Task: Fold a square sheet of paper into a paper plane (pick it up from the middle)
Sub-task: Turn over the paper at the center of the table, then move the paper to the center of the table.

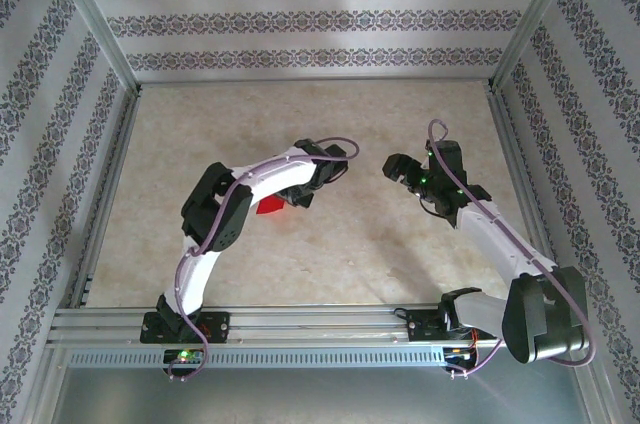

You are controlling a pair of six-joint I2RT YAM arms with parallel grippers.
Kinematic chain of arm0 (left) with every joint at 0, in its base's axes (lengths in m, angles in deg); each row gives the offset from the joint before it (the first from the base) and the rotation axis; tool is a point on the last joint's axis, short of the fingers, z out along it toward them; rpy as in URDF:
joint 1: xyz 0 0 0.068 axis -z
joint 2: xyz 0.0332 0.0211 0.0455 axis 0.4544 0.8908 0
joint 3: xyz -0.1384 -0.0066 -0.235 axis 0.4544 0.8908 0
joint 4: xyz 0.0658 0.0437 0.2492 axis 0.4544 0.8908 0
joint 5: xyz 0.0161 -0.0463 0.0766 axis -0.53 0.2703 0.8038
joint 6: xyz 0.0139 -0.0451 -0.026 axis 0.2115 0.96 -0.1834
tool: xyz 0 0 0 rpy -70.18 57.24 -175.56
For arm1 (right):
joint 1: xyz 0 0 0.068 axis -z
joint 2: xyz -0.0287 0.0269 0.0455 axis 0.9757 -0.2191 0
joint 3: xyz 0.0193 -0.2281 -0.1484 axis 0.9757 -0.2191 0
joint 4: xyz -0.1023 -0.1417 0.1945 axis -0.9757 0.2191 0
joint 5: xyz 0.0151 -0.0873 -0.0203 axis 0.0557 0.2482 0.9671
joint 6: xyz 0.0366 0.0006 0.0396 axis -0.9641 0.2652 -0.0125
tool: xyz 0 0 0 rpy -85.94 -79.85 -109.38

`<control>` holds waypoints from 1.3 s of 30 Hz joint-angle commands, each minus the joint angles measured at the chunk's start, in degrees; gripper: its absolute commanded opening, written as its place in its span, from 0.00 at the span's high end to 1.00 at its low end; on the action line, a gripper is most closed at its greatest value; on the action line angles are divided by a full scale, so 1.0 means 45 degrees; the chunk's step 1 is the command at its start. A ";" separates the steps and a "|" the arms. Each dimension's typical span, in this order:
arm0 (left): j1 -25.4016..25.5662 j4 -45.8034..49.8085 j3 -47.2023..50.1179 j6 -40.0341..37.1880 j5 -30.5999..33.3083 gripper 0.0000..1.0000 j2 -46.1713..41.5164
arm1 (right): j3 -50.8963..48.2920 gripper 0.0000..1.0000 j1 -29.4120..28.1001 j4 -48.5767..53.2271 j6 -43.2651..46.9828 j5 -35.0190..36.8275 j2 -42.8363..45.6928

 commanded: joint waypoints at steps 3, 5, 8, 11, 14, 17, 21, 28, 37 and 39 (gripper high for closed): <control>0.0042 -0.0720 -0.0250 0.0236 -0.2388 0.65 -0.0508 | -0.0096 0.12 -0.0102 0.0036 -0.0332 0.0036 -0.0313; -0.0157 -0.1482 0.0117 0.0132 -0.3592 0.63 -0.1025 | -0.0096 0.13 -0.0103 -0.0061 -0.0380 -0.0115 -0.0447; -0.0673 -0.2962 0.1087 0.0142 -0.5511 0.56 -0.2299 | -0.0009 0.13 -0.0144 -0.0167 -0.0432 -0.0530 -0.0786; -0.1331 -0.4608 0.2428 0.0328 -0.6958 0.47 -0.3875 | 0.0309 0.14 -0.0561 -0.0225 -0.0328 -0.0977 -0.1335; -0.2307 -0.6036 0.4055 0.0800 -0.7594 0.37 -0.5503 | 0.0949 0.16 -0.1664 -0.0239 -0.0309 -0.1108 -0.2243; -0.3570 -0.7291 0.5952 0.1556 -0.7728 0.30 -0.7112 | 0.1940 0.21 -0.3223 -0.0335 -0.0496 -0.1117 -0.3579; -0.5058 -0.8533 0.8513 0.2219 -0.7504 0.15 -0.9200 | 0.3511 0.33 -0.5229 -0.0606 -0.1072 -0.1207 -0.5630; -0.6733 -0.9331 1.0869 0.2355 -0.7588 0.02 -1.1622 | 0.5836 0.41 -0.7123 -0.1073 -0.1521 -0.2040 -0.8350; -0.7350 -0.9233 1.1347 0.2261 -0.7534 0.00 -1.2169 | 0.7988 0.44 -0.7676 -0.0674 -0.1617 -0.2511 -1.0768; -0.7390 -0.9281 1.1359 0.2278 -0.7592 0.00 -1.2110 | 0.8154 0.44 -0.7676 -0.0535 -0.1554 -0.2658 -1.1079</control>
